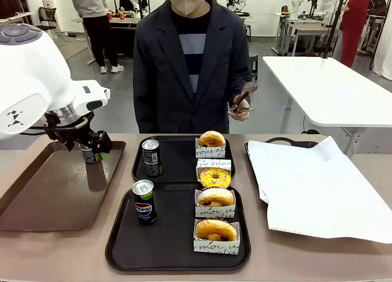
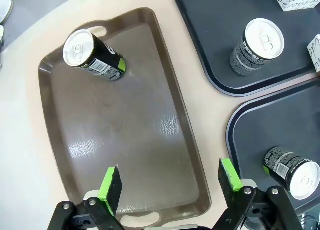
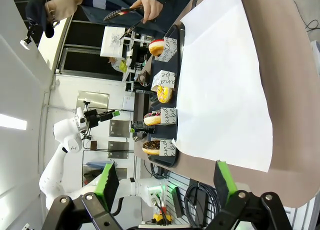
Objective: Set up donuts and drinks on trays.
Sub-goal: Pick up one Pepsi coke from the Handle tray and place it on the Flat Tray without a Pepsi coke.
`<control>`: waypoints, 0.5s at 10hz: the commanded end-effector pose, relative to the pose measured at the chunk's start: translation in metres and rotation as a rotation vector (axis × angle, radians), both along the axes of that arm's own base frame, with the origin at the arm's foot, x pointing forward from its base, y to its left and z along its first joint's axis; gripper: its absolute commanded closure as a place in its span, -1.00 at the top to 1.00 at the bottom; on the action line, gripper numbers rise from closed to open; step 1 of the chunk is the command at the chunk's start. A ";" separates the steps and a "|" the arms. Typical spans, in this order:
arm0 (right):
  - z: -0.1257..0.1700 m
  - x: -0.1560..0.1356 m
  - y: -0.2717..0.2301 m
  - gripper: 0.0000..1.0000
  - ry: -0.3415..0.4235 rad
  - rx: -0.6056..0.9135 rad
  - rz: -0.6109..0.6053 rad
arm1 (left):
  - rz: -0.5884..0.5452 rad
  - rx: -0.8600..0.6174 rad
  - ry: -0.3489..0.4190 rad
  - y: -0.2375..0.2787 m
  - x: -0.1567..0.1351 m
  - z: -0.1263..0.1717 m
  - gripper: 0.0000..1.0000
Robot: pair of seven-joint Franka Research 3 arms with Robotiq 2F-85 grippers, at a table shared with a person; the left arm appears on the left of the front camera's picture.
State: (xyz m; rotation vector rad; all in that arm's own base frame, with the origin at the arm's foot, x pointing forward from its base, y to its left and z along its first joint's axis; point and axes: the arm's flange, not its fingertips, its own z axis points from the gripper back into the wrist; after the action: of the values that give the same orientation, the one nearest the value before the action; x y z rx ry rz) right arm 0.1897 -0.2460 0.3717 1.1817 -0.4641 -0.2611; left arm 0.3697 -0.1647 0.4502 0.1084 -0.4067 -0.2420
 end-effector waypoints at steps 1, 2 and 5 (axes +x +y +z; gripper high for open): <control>0.001 0.002 0.001 1.00 -0.032 0.013 -0.011 | 0.001 0.001 0.002 0.001 0.000 -0.001 1.00; 0.001 0.002 0.001 1.00 -0.032 0.013 -0.011 | 0.197 -0.382 0.100 0.032 0.016 0.029 1.00; 0.001 0.002 0.001 1.00 -0.032 0.013 -0.011 | 0.566 -0.921 0.247 0.172 0.014 0.052 1.00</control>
State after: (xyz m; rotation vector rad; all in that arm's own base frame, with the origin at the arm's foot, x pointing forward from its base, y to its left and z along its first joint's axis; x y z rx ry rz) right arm 0.1895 -0.2464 0.3718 1.1811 -0.4645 -0.2619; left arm 0.3964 -0.0308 0.5011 -0.4129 -0.2541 0.1643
